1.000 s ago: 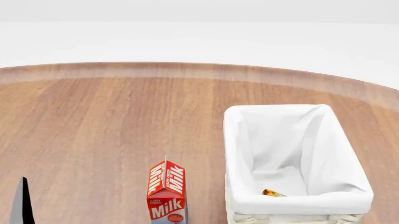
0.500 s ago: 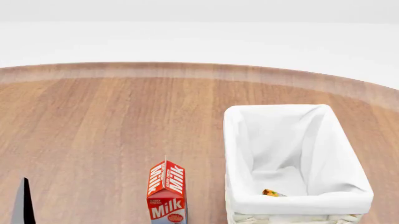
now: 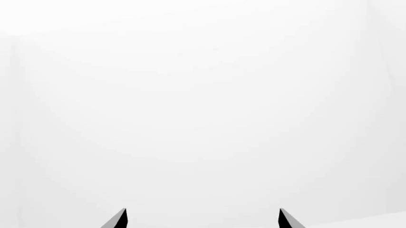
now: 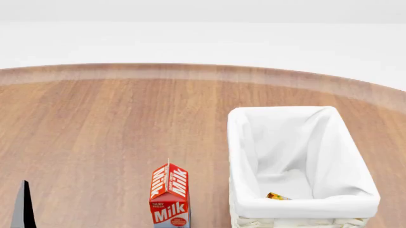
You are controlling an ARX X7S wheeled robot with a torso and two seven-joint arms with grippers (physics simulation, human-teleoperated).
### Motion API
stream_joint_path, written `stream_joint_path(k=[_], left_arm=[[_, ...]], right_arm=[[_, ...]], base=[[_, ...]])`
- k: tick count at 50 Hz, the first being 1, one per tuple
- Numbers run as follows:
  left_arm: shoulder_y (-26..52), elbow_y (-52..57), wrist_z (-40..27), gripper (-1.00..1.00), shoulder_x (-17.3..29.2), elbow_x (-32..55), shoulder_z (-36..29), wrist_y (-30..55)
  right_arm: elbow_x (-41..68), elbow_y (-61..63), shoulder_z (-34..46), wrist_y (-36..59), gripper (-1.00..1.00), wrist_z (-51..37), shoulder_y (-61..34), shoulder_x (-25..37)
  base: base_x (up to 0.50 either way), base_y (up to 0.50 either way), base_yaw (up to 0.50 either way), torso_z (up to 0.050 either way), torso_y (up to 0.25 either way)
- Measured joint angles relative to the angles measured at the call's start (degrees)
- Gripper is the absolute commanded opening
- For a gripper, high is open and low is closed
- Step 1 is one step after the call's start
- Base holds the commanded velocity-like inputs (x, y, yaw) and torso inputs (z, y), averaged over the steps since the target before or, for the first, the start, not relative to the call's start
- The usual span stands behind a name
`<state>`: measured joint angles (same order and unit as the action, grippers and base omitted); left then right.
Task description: Pick up the alphabet soup and the tomato sauce, and put them in the basket.
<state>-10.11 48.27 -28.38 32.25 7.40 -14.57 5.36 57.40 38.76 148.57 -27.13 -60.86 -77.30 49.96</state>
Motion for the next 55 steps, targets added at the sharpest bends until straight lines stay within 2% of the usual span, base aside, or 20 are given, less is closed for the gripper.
stream_joint_path(k=[16, 34, 45, 55], left_arm=[[0.3, 0.3, -0.1, 1.0, 0.1, 0.0, -0.3, 0.3], [0.5, 0.0, -0.2, 1.0, 0.1, -0.1, -0.7, 0.2], [0.7, -0.1, -0.2, 1.0, 0.1, -0.1, -0.9, 0.2], [0.9, 0.1, -0.3, 1.0, 0.2, 0.1, -1.0, 0.5]], right_arm=[[4.4, 13.6, 0.4, 4.7, -1.0, 2.0, -21.5, 10.0], [21.1, 17.9, -0.2, 9.3, -1.0, 10.2, -47.5, 18.5], [31.2, 11.6, -5.5, 11.3, -1.0, 14.8, -52.9, 19.8], [37.9, 2.7, -10.0, 10.6, -1.0, 17.0, -52.3, 16.4]], base=[[0.0, 0.0, 0.0, 0.0, 0.0], [0.0, 0.0, 0.0, 0.0, 0.001], [0.0, 0.0, 0.0, 0.0, 0.0], [0.0, 0.0, 0.0, 0.0, 0.0]])
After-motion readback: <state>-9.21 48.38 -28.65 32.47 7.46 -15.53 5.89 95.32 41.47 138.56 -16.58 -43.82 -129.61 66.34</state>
